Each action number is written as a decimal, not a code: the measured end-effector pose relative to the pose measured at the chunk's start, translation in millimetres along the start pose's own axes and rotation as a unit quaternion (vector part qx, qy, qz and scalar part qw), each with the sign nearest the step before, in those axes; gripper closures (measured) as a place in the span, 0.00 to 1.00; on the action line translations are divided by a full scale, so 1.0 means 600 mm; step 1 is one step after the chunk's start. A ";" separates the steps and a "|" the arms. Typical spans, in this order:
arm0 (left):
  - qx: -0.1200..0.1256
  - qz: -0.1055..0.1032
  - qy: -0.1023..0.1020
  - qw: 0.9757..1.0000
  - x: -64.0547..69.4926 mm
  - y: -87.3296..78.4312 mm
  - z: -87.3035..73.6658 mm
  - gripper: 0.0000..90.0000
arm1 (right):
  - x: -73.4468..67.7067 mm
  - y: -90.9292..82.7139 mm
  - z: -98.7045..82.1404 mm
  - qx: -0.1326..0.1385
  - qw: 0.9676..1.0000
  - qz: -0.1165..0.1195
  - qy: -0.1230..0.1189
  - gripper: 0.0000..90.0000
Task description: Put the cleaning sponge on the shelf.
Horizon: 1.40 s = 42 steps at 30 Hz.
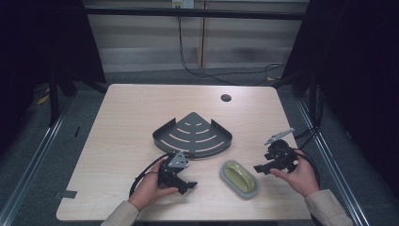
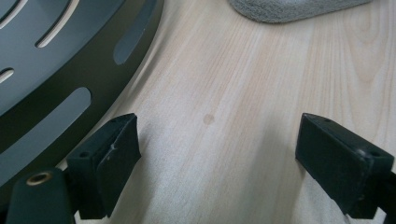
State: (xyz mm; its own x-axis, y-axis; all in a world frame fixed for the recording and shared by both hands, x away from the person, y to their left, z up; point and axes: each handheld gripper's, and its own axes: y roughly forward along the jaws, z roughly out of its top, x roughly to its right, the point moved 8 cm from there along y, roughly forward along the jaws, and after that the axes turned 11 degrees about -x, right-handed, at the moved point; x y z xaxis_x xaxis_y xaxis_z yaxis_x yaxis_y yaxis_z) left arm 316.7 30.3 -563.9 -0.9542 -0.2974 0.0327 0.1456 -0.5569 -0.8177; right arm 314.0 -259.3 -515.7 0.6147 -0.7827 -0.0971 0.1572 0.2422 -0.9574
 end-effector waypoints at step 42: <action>0.002 -0.001 0.000 1.000 0.000 0.001 0.001 0.14 | -0.082 -0.058 0.063 -0.087 0.994 0.026 -0.057 0.46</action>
State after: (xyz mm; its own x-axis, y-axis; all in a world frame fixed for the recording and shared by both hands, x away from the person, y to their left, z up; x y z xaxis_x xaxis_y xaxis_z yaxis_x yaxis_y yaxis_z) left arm 316.8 29.8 -564.0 -0.9543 -0.2968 0.0345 0.1448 -0.5603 -0.8155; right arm 307.3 -207.7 -467.4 0.7043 -0.6987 -0.1256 -0.0068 0.1703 -0.9854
